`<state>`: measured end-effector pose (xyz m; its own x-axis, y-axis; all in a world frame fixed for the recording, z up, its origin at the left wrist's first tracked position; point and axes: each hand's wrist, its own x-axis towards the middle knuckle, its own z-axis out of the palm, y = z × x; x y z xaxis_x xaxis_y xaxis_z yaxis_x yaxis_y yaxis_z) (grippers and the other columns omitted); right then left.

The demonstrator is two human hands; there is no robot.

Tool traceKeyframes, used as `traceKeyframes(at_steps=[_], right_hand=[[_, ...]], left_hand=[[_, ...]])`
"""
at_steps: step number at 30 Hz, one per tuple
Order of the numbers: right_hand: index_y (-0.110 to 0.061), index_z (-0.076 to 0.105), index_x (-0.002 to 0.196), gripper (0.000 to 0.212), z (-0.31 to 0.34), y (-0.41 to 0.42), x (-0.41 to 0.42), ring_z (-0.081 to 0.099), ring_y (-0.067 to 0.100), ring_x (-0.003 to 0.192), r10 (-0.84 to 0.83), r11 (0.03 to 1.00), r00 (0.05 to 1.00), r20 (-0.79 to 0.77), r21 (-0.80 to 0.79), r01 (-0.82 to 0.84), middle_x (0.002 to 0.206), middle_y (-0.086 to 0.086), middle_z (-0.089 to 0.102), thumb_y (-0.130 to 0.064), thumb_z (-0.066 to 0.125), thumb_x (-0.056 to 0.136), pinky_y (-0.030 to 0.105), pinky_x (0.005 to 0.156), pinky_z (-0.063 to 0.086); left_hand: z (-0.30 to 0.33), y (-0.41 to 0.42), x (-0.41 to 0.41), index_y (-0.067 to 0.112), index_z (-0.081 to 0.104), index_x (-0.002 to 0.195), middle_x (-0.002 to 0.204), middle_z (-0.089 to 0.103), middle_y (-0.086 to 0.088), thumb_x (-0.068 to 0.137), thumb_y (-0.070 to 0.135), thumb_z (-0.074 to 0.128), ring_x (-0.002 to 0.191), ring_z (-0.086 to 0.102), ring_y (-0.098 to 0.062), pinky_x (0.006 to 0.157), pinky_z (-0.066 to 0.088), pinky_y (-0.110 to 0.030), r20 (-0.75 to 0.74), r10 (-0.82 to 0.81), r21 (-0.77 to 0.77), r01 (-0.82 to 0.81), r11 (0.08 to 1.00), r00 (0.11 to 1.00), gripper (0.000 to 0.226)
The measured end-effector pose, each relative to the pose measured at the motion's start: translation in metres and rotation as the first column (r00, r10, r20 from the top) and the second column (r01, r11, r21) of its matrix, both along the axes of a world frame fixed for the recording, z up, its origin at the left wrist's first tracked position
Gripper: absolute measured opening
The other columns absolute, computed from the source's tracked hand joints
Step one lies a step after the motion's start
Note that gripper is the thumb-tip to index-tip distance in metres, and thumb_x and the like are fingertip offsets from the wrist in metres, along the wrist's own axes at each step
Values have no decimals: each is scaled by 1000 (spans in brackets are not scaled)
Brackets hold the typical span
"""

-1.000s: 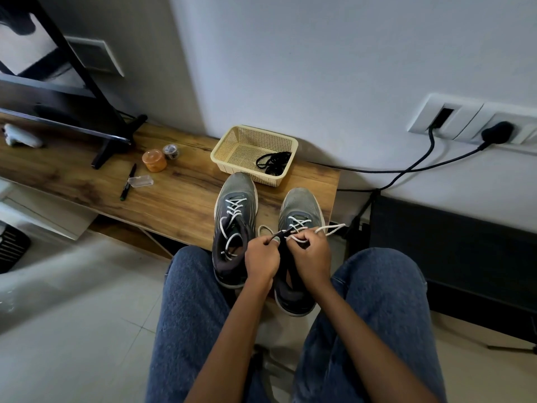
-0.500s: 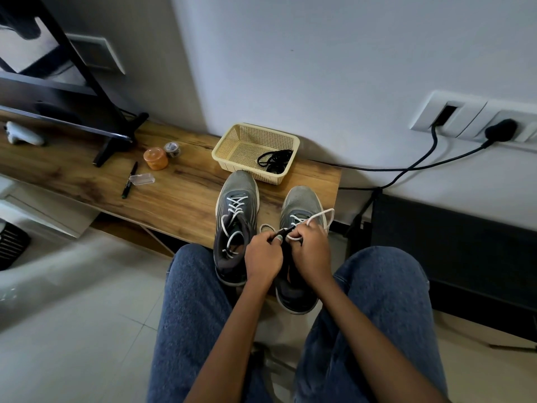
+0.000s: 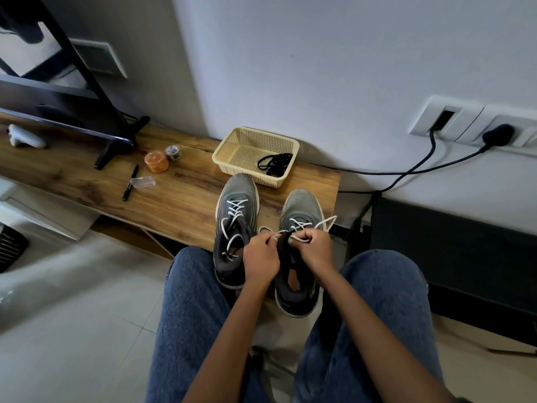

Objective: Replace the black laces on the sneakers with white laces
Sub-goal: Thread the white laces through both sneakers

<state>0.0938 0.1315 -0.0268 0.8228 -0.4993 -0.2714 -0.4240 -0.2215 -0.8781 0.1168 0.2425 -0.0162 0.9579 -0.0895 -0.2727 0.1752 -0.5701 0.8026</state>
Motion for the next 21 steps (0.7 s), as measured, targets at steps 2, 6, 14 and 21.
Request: traceKeyframes(at_steps=[2,6,14,21], right_hand=[[-15,68,71,13,-2,4,-2,60,12,72,16,994,999,36,-108,-12,71,-5,64,-6,69,80,24,64,44],[-12,67,73,14,-3,11,-2,56,13,74,45,949,998,52,-314,-26,79,0,65,-7,59,83,21,58,35],[-9,65,79,12,-7,17,-3,55,21,74,51,849,997,64,-529,-10,82,6,62,-5,56,85,29,60,34],[-8,66,81,14,-9,16,-2,57,25,75,106,799,994,11,-596,-79,81,8,63,-5,54,86,31,60,36]], left_hand=[[1,1,3,8,72,97,97,72,-8,93,12,56,94,63,-23,83,46,-31,28,-23,8,23,1000,999,16],[2,0,7,12,72,102,99,72,-7,92,13,58,94,64,-22,86,49,-34,49,-54,19,53,998,997,17],[-1,0,10,13,71,99,87,70,-1,93,12,58,71,62,-11,63,45,-8,62,-90,17,89,996,994,14],[3,1,15,19,62,83,78,66,-2,93,14,58,68,63,-16,72,53,-33,63,-147,49,144,988,987,12]])
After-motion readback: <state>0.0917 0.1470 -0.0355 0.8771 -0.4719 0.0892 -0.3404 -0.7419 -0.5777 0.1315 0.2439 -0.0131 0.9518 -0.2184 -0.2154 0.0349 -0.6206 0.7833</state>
